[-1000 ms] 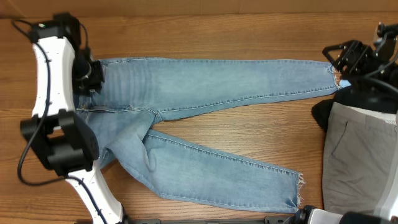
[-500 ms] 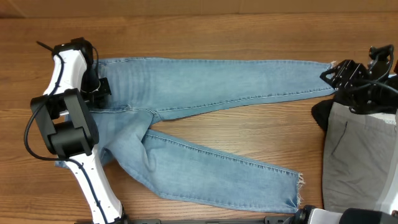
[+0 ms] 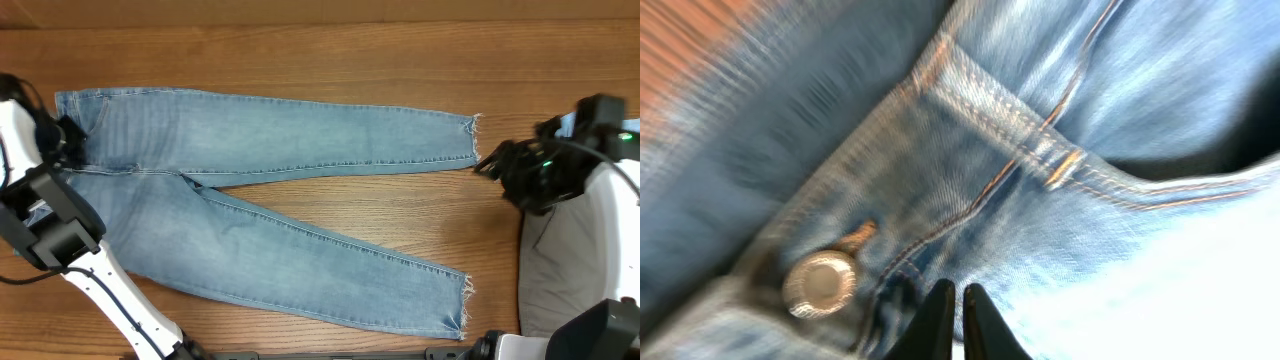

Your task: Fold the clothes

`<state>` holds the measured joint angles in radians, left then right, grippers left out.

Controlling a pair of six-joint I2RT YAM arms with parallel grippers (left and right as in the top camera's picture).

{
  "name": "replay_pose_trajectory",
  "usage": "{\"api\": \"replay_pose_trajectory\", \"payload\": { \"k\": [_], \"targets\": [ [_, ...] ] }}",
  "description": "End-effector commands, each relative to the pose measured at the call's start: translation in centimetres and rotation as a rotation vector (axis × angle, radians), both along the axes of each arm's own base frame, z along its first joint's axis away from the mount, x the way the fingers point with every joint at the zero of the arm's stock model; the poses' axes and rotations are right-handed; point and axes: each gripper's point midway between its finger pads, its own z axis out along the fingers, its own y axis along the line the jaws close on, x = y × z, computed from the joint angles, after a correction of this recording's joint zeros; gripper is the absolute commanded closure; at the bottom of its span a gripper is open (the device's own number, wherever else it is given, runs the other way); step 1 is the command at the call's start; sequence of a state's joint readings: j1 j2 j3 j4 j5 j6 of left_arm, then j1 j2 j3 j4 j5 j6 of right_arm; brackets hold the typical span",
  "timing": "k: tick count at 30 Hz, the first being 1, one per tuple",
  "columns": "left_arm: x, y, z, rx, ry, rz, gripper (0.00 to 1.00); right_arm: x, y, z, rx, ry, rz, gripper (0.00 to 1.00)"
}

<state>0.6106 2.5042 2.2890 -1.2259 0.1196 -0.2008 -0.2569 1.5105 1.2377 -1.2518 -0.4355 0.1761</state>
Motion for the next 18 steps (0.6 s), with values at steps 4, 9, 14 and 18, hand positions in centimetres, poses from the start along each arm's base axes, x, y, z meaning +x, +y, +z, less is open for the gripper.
{"api": "replay_pose_trajectory", "payload": {
  "k": [4, 9, 14, 18],
  "targets": [
    [4.1, -1.1, 10.1, 0.066, -0.218, -0.138, 0.87, -5.2, 0.0, -6.6, -0.12, 0.272, -0.116, 0.23],
    [5.1, -3.0, 16.3, 0.053, -0.371, -0.197, 0.83, -9.0, 0.0, -8.8, -0.136, 0.438, -0.211, 0.26],
    [4.5, -5.0, 21.1, 0.088, -0.446, -0.245, 0.82, -11.3, 0.5, -10.2, -0.129, 0.525, -0.252, 0.31],
    [3.8, -7.4, 24.0, 0.087, -0.494, -0.282, 0.82, -12.6, 0.8, -12.2, -0.127, 0.542, -0.275, 0.32]
  ]
}}
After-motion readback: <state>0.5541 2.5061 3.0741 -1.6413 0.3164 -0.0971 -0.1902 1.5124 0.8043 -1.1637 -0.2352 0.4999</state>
